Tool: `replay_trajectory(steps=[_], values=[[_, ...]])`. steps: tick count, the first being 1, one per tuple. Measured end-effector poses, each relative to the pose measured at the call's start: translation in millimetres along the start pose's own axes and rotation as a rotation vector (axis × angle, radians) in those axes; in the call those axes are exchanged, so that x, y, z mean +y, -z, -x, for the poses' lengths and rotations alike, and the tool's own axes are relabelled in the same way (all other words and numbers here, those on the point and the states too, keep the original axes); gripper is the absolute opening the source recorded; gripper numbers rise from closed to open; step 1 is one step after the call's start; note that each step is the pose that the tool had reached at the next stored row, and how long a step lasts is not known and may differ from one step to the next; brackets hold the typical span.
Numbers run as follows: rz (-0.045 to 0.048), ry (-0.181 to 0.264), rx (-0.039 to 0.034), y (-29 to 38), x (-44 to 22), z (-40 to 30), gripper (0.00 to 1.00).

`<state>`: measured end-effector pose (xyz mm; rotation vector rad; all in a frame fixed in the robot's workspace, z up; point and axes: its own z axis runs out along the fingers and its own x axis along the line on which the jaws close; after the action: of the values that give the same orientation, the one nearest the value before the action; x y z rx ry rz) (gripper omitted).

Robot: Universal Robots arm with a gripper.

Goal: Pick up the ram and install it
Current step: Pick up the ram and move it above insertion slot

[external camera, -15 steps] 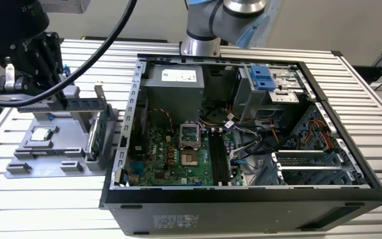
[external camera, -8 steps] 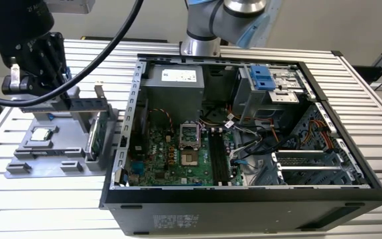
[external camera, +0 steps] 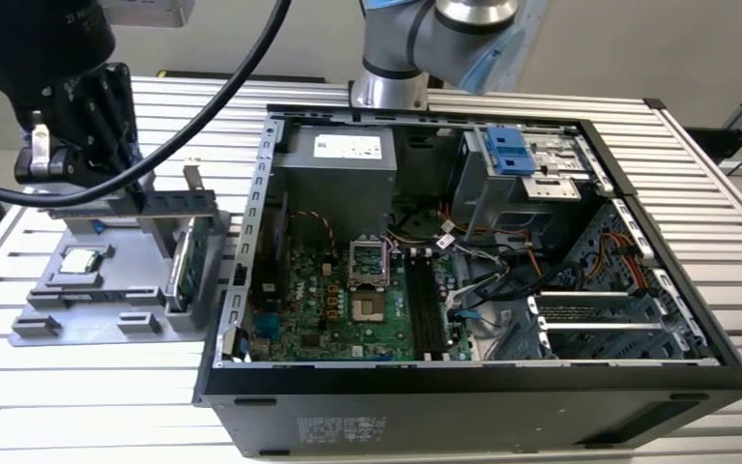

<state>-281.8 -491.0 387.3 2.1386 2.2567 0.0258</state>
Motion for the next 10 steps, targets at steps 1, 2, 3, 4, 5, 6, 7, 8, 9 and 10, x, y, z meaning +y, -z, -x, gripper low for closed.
replay_trajectory(steps=[1, 2, 3, 4, 5, 6, 7, 8, 9, 10], values=[[0.0, 0.0, 0.0, 0.0, 0.7, 0.0, 0.0], [0.0, 0.0, 0.0, 0.0, 1.4, 0.1, 0.0], [0.0, 0.0, 0.0, -0.1, 2.2, 0.1, 0.0], [-0.0001, 0.0, -0.0001, 0.0, 2.9, 0.2, 0.0], [0.0, 0.0, 0.0, -0.1, 3.5, 0.2, 0.0], [0.0, 0.0, 0.0, -0.1, 4.2, 0.2, 0.0], [-0.0001, 0.0, -0.0001, -0.1, 4.9, 0.3, 0.0], [0.0, 0.0, 0.0, -0.2, 5.6, 0.3, 0.0], [-0.0001, 0.0, 0.0, -0.2, 6.3, 0.4, 0.0], [0.0, 0.0, 0.0, -0.3, 7.0, 0.4, 0.0]])
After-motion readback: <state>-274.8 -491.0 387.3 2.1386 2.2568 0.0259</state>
